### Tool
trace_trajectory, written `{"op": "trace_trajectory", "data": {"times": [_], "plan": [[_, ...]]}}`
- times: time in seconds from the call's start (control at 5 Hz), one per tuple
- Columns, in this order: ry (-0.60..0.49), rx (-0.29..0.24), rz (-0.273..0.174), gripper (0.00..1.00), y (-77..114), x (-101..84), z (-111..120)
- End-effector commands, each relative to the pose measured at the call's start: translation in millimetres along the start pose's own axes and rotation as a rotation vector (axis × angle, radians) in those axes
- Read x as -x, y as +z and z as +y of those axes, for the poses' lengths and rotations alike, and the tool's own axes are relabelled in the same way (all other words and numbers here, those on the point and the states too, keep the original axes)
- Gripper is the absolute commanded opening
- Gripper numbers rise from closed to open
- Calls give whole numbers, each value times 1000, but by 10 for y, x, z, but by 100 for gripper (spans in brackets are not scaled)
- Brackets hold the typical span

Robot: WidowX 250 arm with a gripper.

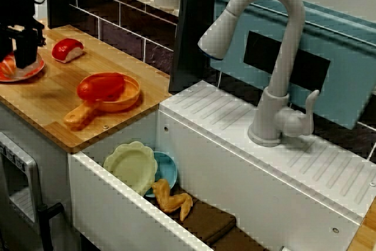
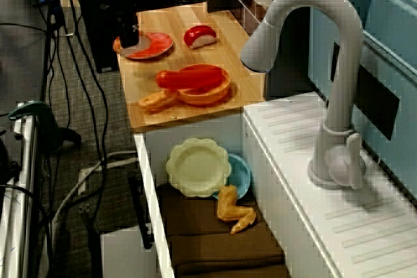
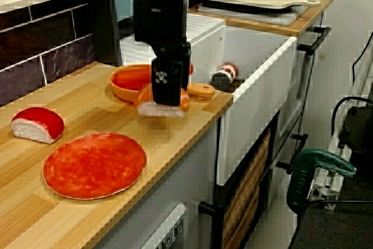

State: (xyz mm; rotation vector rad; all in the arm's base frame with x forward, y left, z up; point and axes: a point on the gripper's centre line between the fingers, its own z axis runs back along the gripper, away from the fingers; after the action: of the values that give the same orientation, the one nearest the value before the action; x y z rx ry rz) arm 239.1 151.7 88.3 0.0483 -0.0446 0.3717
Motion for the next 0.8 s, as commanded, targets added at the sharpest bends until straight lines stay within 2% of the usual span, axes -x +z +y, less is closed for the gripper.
{"op": "trace_trajectory", "data": {"times": [0.0,0.2,0.6], "plan": [[51,-66,-87,0,227,-121,297],[74,-150,-186,0,163,-203,401],[111,-228,-204,0,-17,-511,687]]}}
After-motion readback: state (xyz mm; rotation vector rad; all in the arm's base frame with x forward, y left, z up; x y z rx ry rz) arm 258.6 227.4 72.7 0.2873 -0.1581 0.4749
